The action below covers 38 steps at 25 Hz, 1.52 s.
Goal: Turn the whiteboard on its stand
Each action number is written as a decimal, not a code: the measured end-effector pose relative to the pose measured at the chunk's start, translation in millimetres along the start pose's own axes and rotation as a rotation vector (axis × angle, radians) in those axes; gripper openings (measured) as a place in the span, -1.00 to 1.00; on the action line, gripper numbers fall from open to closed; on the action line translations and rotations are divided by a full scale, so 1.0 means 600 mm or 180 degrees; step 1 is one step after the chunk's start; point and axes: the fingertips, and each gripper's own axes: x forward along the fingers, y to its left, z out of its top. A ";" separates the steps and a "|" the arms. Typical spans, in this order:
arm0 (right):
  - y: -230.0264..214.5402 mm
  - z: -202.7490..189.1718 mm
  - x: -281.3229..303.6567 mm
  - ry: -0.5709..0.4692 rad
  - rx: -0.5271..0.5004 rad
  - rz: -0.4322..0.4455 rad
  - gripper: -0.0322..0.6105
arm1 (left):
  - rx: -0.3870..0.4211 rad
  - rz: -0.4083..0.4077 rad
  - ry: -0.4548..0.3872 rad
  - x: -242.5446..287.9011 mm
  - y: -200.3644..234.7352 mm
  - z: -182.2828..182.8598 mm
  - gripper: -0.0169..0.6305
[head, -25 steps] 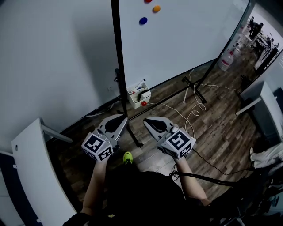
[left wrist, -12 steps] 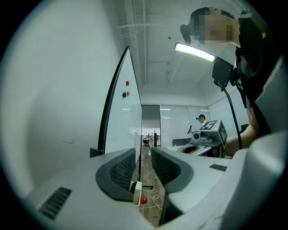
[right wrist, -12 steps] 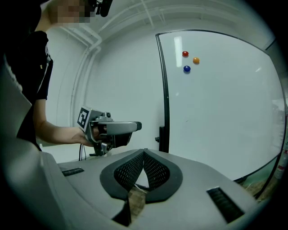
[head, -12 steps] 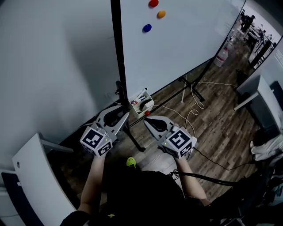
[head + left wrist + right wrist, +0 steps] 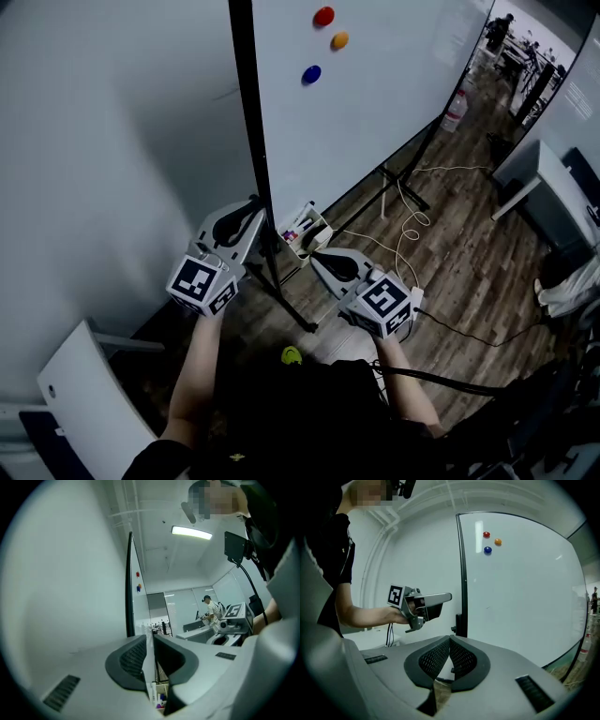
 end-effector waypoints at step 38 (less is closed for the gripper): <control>-0.051 -0.035 -0.020 0.0281 0.0097 -0.0185 -0.82 | 0.0106 -0.0424 0.0218 0.196 0.056 0.077 -0.73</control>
